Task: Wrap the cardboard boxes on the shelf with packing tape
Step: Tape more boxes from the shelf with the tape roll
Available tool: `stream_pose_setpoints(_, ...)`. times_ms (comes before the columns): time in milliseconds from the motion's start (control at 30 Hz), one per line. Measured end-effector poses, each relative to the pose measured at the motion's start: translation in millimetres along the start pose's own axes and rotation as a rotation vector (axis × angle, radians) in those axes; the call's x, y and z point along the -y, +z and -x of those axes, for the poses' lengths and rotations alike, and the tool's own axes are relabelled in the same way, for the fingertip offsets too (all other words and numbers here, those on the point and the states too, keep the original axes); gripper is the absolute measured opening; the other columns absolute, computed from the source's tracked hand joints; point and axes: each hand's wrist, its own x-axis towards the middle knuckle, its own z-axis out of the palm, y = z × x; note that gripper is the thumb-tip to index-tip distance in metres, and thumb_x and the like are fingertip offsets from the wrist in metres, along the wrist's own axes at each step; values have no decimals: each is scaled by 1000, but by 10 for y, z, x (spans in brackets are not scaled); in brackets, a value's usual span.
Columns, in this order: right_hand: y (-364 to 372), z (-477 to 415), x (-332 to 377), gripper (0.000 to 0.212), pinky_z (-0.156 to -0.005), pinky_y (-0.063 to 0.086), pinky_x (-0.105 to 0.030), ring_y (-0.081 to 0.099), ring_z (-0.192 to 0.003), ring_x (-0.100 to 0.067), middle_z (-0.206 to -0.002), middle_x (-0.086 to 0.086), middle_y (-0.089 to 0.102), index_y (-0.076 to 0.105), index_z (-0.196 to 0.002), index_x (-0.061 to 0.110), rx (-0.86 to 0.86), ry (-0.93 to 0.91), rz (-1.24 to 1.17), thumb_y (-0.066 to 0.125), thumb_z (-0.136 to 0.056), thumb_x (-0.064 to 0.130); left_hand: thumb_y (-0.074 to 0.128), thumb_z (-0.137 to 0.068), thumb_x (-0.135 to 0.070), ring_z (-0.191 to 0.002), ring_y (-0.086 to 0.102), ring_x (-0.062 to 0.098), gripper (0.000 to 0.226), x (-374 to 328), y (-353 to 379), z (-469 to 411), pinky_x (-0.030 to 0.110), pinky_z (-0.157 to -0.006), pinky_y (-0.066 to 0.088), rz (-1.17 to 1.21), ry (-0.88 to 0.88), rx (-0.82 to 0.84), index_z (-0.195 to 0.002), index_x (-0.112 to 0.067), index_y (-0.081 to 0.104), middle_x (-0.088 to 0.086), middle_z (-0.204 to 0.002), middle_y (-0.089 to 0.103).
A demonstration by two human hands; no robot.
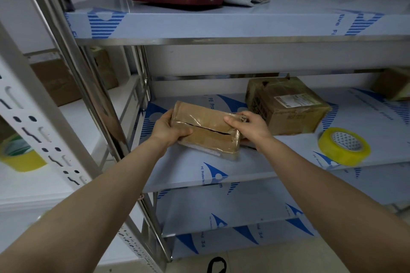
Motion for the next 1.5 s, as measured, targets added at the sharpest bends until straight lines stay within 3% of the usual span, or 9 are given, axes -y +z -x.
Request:
stream_pose_setpoints(267, -49, -68, 68, 30, -76, 59, -40, 65, -96, -25, -109, -11, 65, 59, -90, 15, -13, 288, -221, 62, -88, 44, 60, -86, -42, -135, 34, 33, 66, -45, 199, -132, 46, -112, 31, -404, 100, -65, -146, -34, 33, 11, -149, 29)
stream_pose_setpoints(433, -103, 1, -31, 72, -89, 54, -40, 57, -115, -23, -138, -5, 49, 37, -144, 21, 58, 230, -300, 68, -83, 44, 46, -95, -32, -143, 10, 31, 55, -59, 262, -156, 46, -116, 16, -539, 90, -73, -148, -31, 31, 7, -157, 12)
stream_pose_setpoints(600, -74, 41, -92, 72, -91, 53, -40, 54, -109, -17, -144, -5, 42, 25, -150, 19, 92, 163, -231, 64, -90, 26, 52, -93, -41, -138, 22, 34, 55, -50, 184, -195, 46, -116, 22, -634, 88, -48, -145, -29, 37, 9, -152, 23)
stream_pose_setpoints(767, -53, 32, -123, 80, -98, 49, -43, 48, -128, -25, -147, -4, 40, 21, -151, 20, 54, 135, -182, 67, -87, 34, 32, -95, -57, -147, -3, 21, 54, -49, 227, -99, 46, -114, -14, -1120, 348, 31, -146, -36, 32, -1, -160, 6)
stream_pose_setpoints(933, -72, 43, -83, 71, -91, 52, -39, 47, -129, -26, -150, -7, 36, 21, -151, 21, 46, 175, -219, 54, -93, 45, 23, -98, -55, -147, 2, 18, 50, -81, 293, -87, 48, -112, -18, -1228, 387, 85, -144, -38, 34, -2, -159, 15)
stream_pose_setpoints(1167, -218, 31, -165, 53, -104, 44, -41, 46, -127, -22, -144, -7, 43, 40, -144, 19, -22, 37, -103, 54, -95, 35, 11, -83, -62, -146, 13, 15, 72, -162, 470, -3, 44, -114, -15, -1166, 544, 125, -143, -32, 39, -4, -156, 26)
stream_pose_setpoints(1267, -241, 86, -157, 42, -105, 38, -29, 49, -123, -19, -136, -5, 51, 53, -134, 17, -5, -151, 58, 59, -93, 26, 14, -86, -59, -137, 31, 24, 69, -198, 563, 14, 41, -115, 10, -1209, 601, 187, -135, -29, 52, 3, -144, 43)
stream_pose_setpoints(1333, -244, 104, -123, 38, -102, 34, -23, 48, -123, -19, -132, -6, 52, 60, -127, 13, 19, -296, 229, 64, -90, 24, 27, -95, -49, -119, 41, 25, 53, -231, 582, 7, 34, -99, 32, -1230, 628, 197, -125, -22, 62, 7, -122, 51)
stream_pose_setpoints(1500, -257, 121, 39, 59, -104, 37, -36, 39, -127, -21, -135, -6, 46, 61, -125, 12, 193, -333, 662, 67, -82, 51, 37, -98, -31, -117, 47, 25, 39, -343, 616, -60, 38, -95, 42, -1283, 544, 242, -129, -19, 56, 9, -125, 51)
